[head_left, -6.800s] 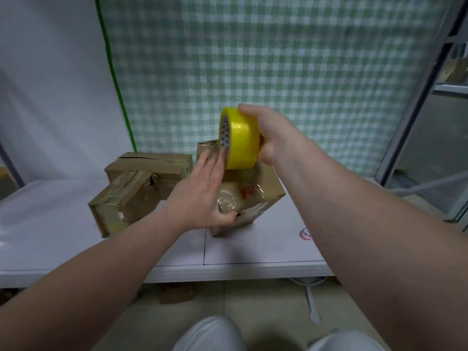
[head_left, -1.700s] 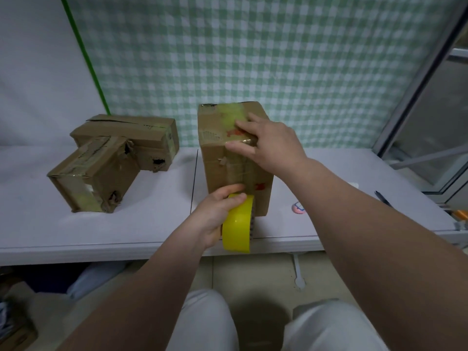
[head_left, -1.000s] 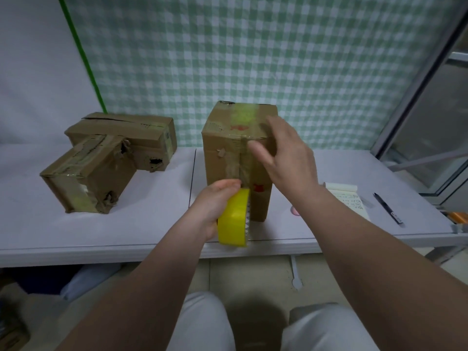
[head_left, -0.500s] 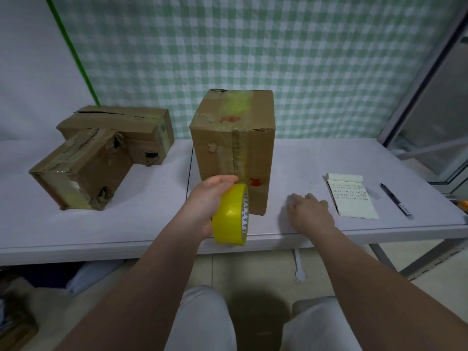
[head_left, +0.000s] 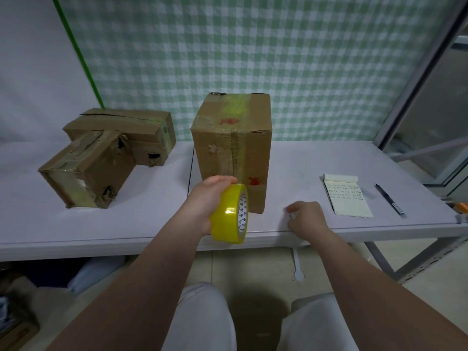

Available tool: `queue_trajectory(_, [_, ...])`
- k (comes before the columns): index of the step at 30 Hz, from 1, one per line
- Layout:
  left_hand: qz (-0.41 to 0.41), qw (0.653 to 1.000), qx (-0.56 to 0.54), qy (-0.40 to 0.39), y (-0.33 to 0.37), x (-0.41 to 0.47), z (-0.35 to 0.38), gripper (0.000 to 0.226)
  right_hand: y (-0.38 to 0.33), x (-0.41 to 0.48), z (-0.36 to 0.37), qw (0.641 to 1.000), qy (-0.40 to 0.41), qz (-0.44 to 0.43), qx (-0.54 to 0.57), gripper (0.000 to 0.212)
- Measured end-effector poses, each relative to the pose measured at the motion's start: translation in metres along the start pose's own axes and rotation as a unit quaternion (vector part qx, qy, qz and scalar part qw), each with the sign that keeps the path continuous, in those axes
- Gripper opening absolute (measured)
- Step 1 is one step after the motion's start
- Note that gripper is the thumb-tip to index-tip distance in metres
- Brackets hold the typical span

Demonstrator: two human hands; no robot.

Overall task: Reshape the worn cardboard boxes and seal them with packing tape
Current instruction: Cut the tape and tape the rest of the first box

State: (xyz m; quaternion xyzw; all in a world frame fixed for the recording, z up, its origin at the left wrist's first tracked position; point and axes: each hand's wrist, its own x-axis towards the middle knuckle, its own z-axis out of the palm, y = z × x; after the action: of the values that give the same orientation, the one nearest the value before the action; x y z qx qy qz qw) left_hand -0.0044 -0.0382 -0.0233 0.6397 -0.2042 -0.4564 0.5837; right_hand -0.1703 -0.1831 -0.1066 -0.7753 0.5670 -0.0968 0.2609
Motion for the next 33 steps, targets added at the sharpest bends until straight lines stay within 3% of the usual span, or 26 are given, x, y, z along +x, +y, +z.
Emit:
queue_trajectory(2, [0.005, 1.0, 0.009, -0.001, 0.002, -0.002, 0.001, 0.016, -0.003, -0.008, -0.008, 0.998, -0.019, 0.023, 0.048, 0.035])
queue_trajectory(4, [0.008, 1.0, 0.0, -0.003, 0.002, -0.003, 0.001, 0.019, -0.01, -0.02, -0.017, 0.977, -0.051, 0.051, 0.202, 0.031])
queue_trajectory(6, [0.009, 1.0, -0.009, -0.008, 0.003, -0.004, 0.001, 0.022, -0.023, -0.035, -0.03, 0.914, -0.095, 0.063, 0.389, 0.021])
queue_trajectory(8, [0.011, 1.0, -0.016, -0.014, 0.004, -0.006, 0.002, 0.017, -0.037, -0.047, -0.043, 0.851, -0.128, 0.053, 0.507, 0.012])
queue_trajectory(11, [0.016, 1.0, -0.006, -0.008, 0.004, -0.006, 0.004, 0.016, -0.054, -0.063, -0.062, 0.815, -0.138, 0.032, 0.562, 0.028])
queue_trajectory(19, [0.039, 0.999, 0.029, 0.014, 0.005, -0.002, 0.005, 0.022, -0.082, -0.071, -0.082, 0.754, -0.176, -0.027, 0.633, 0.023])
queue_trajectory(21, [0.049, 0.998, 0.033, 0.016, 0.005, -0.001, 0.005, 0.024, -0.088, -0.07, -0.082, 0.775, -0.176, -0.047, 0.605, 0.023])
queue_trajectory(23, [0.06, 0.997, 0.037, 0.017, 0.005, -0.001, 0.005, 0.024, -0.096, -0.07, -0.081, 0.824, -0.136, -0.078, 0.545, 0.016])
queue_trajectory(26, [0.064, 0.997, 0.034, 0.024, 0.004, 0.001, 0.003, 0.018, -0.112, -0.067, -0.078, 0.908, -0.033, -0.141, 0.393, 0.011])
queue_trajectory(28, [0.061, 0.997, 0.027, 0.033, 0.003, 0.002, 0.003, 0.017, -0.123, -0.063, -0.074, 0.941, 0.048, -0.206, 0.266, 0.01])
queue_trajectory(30, [0.064, 0.997, 0.022, 0.035, 0.003, 0.003, 0.003, 0.015, -0.133, -0.06, -0.071, 0.94, 0.119, -0.294, 0.13, 0.009])
queue_trajectory(33, [0.072, 0.997, 0.017, 0.023, 0.003, 0.006, 0.003, 0.016, -0.145, -0.057, -0.064, 0.911, 0.158, -0.382, -0.003, 0.013])
